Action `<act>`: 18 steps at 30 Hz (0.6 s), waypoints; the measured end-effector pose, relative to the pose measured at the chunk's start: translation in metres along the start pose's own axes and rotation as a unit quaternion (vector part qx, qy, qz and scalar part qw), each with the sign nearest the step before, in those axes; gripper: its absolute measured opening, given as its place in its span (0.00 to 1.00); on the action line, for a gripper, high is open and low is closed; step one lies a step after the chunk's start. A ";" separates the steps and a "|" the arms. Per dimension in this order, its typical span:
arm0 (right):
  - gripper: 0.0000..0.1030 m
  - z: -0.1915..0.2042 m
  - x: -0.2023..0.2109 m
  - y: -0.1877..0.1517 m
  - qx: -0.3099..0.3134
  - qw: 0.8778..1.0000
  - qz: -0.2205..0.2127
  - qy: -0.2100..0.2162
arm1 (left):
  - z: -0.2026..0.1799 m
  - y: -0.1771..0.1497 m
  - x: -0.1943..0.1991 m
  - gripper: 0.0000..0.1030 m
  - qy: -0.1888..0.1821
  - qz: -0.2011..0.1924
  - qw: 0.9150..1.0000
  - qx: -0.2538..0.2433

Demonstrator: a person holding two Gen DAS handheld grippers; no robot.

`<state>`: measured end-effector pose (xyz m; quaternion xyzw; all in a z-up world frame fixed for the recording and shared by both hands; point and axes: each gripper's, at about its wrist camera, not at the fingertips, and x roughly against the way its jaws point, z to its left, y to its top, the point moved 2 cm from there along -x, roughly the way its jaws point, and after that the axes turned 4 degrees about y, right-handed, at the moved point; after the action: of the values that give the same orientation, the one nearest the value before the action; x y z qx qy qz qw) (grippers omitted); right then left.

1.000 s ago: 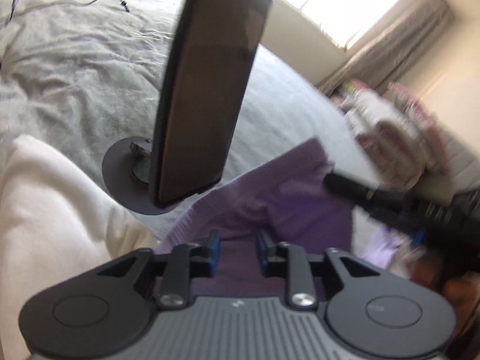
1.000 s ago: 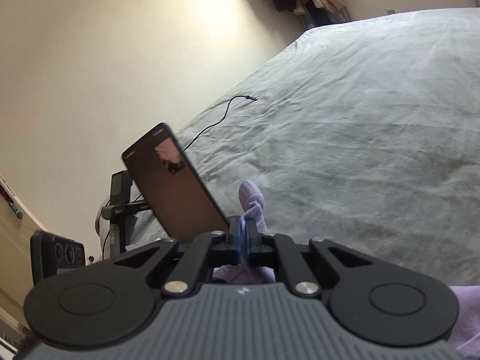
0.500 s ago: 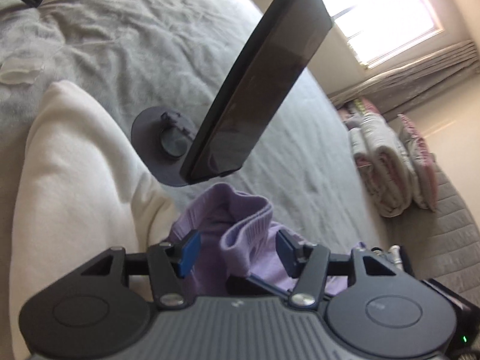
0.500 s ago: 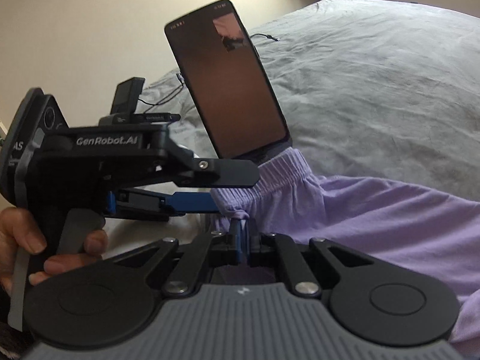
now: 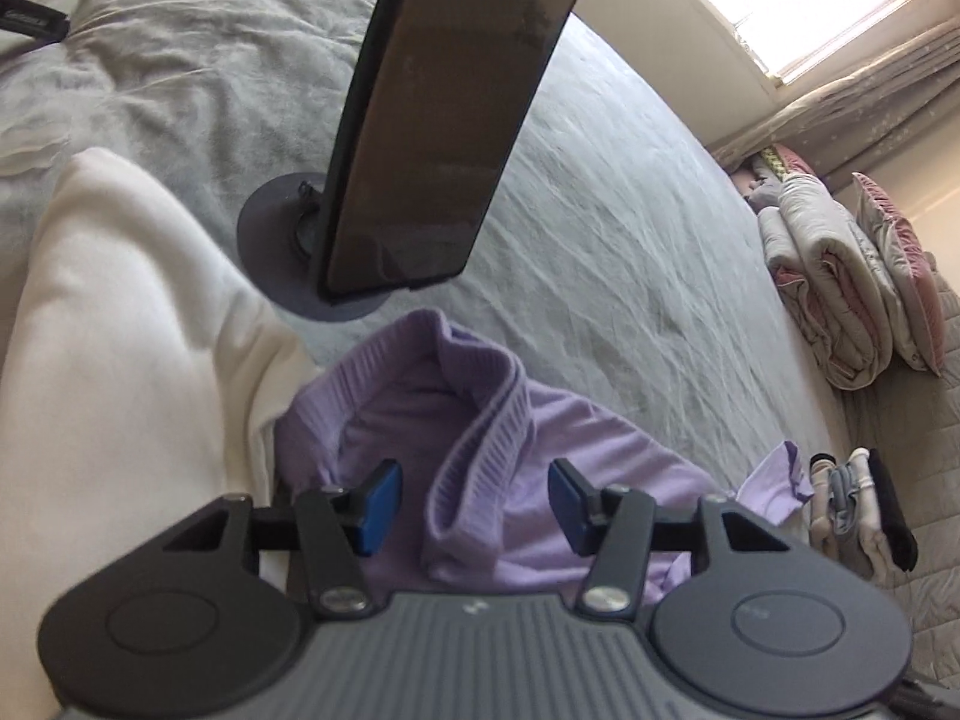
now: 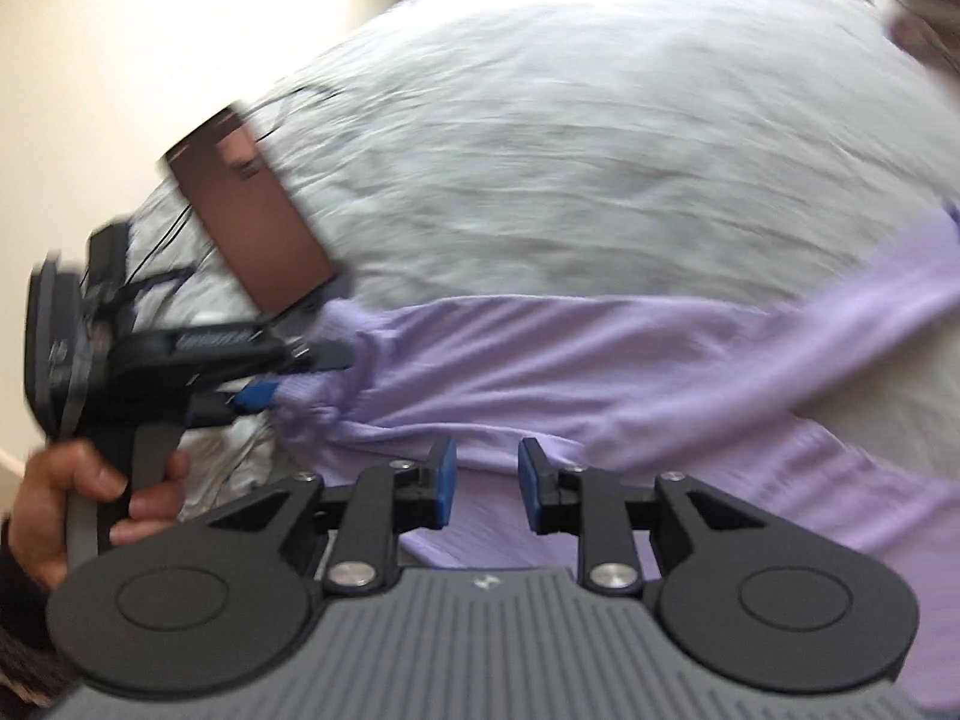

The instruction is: Fold clothes

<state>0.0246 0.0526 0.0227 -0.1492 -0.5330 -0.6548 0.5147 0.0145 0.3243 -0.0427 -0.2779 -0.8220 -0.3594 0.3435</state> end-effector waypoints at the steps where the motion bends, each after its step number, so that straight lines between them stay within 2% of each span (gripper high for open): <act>1: 0.28 -0.009 0.007 0.000 -0.012 1.000 -0.003 -0.005 | 0.000 -0.002 0.004 0.52 0.007 -0.003 1.000 -0.004; 3: 0.32 -0.029 0.011 -0.001 -0.037 0.999 -0.014 -0.002 | -0.001 -0.005 0.011 0.53 0.022 -0.010 1.000 -0.013; 6: 0.32 -0.060 0.010 -0.001 -0.067 0.997 -0.027 0.010 | -0.003 -0.007 0.022 0.54 0.036 -0.044 0.998 -0.032; 9: 0.32 -0.085 0.003 -0.002 -0.082 0.995 -0.041 0.031 | 0.003 -0.018 0.018 0.52 0.019 -0.095 0.995 -0.030; 12: 0.32 -0.105 -0.004 -0.003 -0.098 0.993 -0.034 0.052 | -0.004 -0.019 0.008 0.52 0.015 -0.099 0.995 -0.021; 14: 0.32 -0.111 -0.010 0.001 -0.102 0.993 -0.035 0.057 | -0.011 -0.018 0.004 0.52 0.009 -0.108 0.994 -0.031; 18: 0.32 -0.111 -0.018 0.003 -0.062 0.995 -0.053 0.054 | -0.018 -0.019 -0.005 0.52 0.027 -0.098 0.993 -0.052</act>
<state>0.0746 -0.0326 -0.0323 -0.1173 -0.4699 -0.7200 0.4970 0.0111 0.2979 -0.0445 -0.2034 -0.8159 -0.4407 0.3143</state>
